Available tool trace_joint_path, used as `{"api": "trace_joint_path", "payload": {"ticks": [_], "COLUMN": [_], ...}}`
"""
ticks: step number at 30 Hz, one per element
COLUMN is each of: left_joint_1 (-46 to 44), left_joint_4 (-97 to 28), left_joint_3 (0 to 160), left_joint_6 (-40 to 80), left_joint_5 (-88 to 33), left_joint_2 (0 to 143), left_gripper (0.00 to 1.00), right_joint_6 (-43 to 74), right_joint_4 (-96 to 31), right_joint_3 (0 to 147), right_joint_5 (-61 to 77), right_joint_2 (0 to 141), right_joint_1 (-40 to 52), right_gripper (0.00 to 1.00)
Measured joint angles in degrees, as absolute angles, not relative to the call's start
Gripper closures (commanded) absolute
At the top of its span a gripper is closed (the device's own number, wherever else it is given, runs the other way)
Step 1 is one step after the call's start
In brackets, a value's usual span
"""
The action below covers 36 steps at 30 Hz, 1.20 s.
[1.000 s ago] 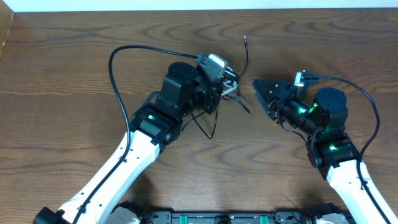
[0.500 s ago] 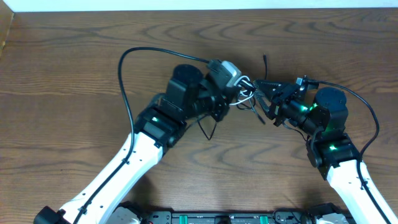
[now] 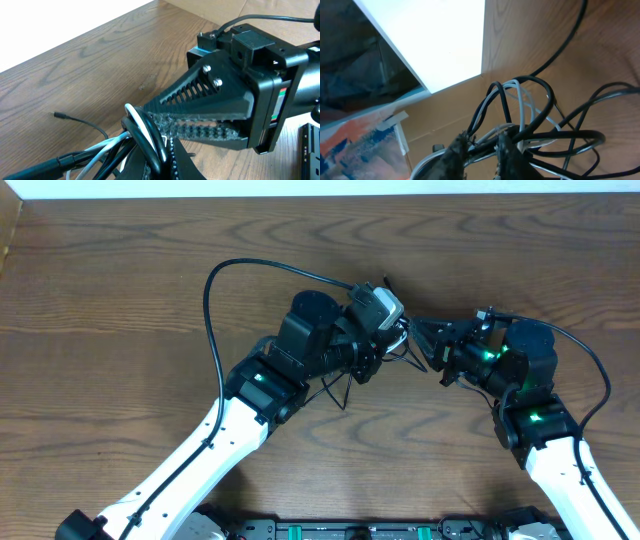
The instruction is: Untangle cables
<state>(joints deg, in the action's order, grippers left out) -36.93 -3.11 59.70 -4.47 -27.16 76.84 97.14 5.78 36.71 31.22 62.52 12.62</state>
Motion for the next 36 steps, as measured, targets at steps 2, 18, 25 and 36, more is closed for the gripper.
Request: {"api": "trace_joint_path", "payload": {"ticks": [2,18,25,36], "left_joint_1": [-36.9,-36.9,-36.9,-36.9], "left_joint_4": [-3.2,-3.6,-3.6,-2.6], "left_joint_3": [59.7,59.7,59.7,59.7], "left_joint_6": [-4.4,-10.2,-21.0,-25.8], "left_joint_5": [-27.6,-28.6,-28.7,-33.4], "left_joint_2": [76.8,76.8,76.8,76.8], "left_gripper": [0.92,0.92,0.92,0.93], "right_joint_6": [97.3,105.6,109.8,111.7], "right_joint_4": [5.8,5.8,6.8,7.1], "right_joint_3": [36.7,36.7,36.7,36.7], "right_joint_5": [31.3,33.3,34.2,34.6], "right_joint_2": [62.5,62.5,62.5,62.5], "right_joint_1": [12.6,12.6,12.6,12.6], "right_gripper": [0.57,0.63,0.69,0.86]}}
